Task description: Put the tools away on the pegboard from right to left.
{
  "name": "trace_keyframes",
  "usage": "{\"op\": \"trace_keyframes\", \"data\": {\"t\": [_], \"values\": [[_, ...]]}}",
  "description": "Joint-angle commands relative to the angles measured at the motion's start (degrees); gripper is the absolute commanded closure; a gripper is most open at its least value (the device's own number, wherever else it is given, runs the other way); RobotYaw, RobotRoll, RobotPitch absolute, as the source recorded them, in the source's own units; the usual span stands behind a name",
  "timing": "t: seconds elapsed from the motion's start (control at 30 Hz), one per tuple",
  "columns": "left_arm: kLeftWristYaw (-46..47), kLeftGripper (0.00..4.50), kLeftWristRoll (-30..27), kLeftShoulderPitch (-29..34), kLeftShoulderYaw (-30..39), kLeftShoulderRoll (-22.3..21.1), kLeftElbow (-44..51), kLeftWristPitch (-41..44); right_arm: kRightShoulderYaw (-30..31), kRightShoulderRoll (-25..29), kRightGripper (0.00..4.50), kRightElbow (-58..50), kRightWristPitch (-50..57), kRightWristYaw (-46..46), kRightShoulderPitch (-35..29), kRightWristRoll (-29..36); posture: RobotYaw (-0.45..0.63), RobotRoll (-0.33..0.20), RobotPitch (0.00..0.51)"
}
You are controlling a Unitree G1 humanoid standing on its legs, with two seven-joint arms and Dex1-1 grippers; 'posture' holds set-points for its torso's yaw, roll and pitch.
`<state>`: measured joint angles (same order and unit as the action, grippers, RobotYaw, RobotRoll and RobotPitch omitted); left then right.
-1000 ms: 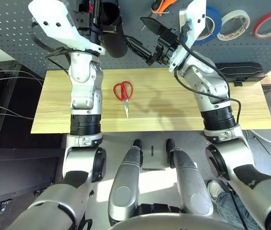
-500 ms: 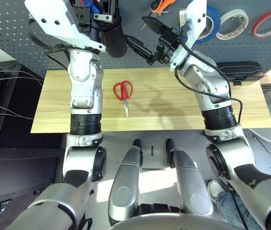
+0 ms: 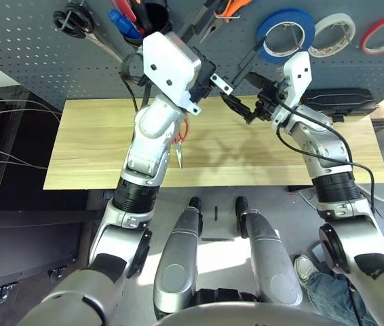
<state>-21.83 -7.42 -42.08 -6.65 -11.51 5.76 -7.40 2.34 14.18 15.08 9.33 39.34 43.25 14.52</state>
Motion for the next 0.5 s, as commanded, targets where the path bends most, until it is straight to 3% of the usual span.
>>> {"op": "trace_keyframes", "data": {"t": [0.03, 0.13, 0.5], "values": [[-1.59, 0.01, -0.37, 4.67, -3.09, 1.08, -2.05, 7.27, 0.28, 3.24, 0.00, -0.83, 1.95, 1.63, -5.10, -0.98, 0.10, 0.000, 0.411], [-4.16, 0.01, 1.30, 10.57, -8.76, 1.33, -8.25, 18.15, -0.23, 8.92, 0.00, -2.68, 6.20, 2.70, -12.38, -1.67, 0.10, 0.000, 0.412], [-4.81, 0.01, 5.47, 12.44, -9.36, -0.52, -13.51, 24.80, -1.09, 9.49, 0.00, -2.68, 7.33, 1.71, -11.84, -1.53, 0.09, 0.000, 0.415]]}}
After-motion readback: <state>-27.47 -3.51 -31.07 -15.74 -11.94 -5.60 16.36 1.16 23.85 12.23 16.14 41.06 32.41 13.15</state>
